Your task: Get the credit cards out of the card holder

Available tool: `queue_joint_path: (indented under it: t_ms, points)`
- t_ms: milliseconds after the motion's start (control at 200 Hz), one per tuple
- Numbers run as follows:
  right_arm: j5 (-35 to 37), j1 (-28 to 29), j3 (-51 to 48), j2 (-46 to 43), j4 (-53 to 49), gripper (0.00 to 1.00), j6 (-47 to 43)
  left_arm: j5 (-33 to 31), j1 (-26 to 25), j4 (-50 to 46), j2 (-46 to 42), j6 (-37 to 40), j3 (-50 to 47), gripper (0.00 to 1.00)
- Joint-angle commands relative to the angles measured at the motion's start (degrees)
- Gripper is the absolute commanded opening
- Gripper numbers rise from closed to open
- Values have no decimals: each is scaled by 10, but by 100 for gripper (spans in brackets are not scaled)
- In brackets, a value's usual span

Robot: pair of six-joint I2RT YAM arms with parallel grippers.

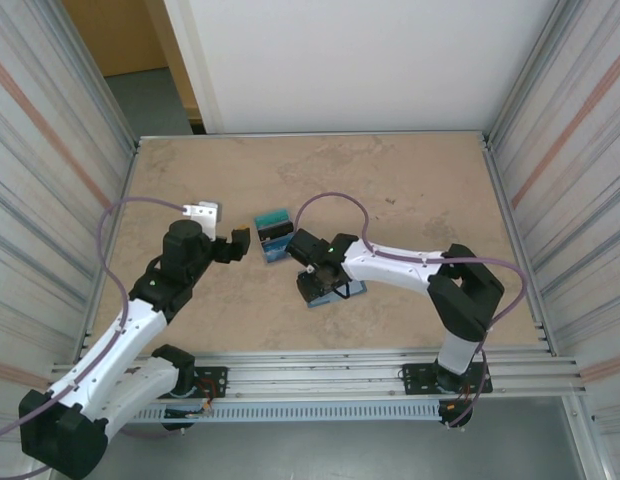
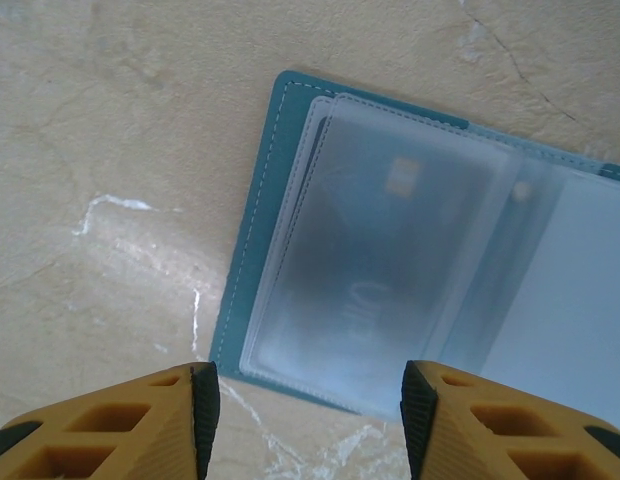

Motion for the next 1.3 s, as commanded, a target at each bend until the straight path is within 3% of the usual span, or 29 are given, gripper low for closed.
queue_joint_path:
  t_ms: [0,326,697,947,1007,1293]
  points:
    - [14,6,21,25,-26,55,7,-24,3,-19,10,-18,3,99]
    - [21,5,28,63,-31,65,17,-16,3,-5,30,-22,-2,99]
    - [15,4,21,82,-21,65,16,-5,4,-8,49,-24,5,99]
    - [-7,-11,0,74,1,55,21,1,4,-13,48,-22,10,99]
    - [-9,-15,-3,69,5,47,22,4,4,-14,49,-22,12,99]
    - [-47,-35,-21,36,36,42,24,25,4,-23,47,-20,25,99]
